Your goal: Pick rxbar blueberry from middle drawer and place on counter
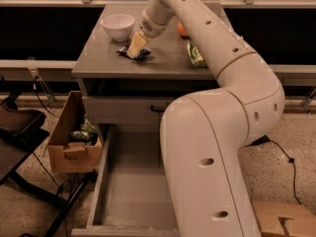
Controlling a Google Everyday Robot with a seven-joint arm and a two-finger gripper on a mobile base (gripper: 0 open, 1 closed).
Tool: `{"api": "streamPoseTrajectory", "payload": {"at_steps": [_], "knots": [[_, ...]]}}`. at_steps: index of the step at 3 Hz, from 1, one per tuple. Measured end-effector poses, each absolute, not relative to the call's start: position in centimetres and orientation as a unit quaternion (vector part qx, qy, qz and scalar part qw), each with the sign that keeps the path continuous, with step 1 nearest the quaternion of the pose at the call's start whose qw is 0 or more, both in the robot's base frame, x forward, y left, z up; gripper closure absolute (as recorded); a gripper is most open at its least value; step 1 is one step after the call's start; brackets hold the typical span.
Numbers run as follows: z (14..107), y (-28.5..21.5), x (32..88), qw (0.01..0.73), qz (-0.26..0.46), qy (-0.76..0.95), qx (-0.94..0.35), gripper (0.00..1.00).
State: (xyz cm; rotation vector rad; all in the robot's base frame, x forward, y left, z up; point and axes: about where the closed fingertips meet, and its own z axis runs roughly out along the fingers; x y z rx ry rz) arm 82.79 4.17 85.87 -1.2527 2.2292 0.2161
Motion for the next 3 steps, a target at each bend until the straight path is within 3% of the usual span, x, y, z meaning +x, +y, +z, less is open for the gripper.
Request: {"api": "streamPoseTrajectory", "payload": {"at_steps": [1, 3], "knots": [[88.5, 2.0, 82.1, 0.313, 0.093, 0.828, -0.456, 0.0], [103.8, -11.1, 75.0, 0.479, 0.054, 0.826, -0.293, 0.0]]}}
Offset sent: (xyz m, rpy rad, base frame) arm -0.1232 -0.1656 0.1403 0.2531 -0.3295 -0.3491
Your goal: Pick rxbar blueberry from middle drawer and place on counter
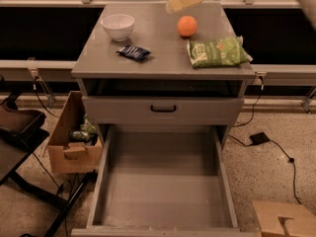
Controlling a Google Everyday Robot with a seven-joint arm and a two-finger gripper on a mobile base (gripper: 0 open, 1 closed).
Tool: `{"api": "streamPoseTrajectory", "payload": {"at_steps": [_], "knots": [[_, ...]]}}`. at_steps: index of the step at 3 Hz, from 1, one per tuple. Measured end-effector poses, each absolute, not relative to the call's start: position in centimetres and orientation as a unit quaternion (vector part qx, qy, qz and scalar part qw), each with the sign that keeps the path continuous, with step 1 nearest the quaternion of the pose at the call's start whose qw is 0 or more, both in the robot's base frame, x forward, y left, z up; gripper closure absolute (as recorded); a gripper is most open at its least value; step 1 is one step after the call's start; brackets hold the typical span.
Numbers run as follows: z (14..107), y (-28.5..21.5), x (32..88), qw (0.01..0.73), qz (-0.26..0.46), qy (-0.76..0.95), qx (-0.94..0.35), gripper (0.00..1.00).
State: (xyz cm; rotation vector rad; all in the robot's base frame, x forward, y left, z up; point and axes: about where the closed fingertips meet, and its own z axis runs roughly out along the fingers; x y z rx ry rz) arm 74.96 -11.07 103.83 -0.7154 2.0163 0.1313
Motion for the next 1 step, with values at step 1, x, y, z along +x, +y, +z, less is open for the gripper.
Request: {"api": "streamPoseTrajectory", "payload": {"at_steps": [1], "knots": [[111.66, -13.78, 68.45, 0.559, 0.009, 0.795, -0.234, 0.0]]}}
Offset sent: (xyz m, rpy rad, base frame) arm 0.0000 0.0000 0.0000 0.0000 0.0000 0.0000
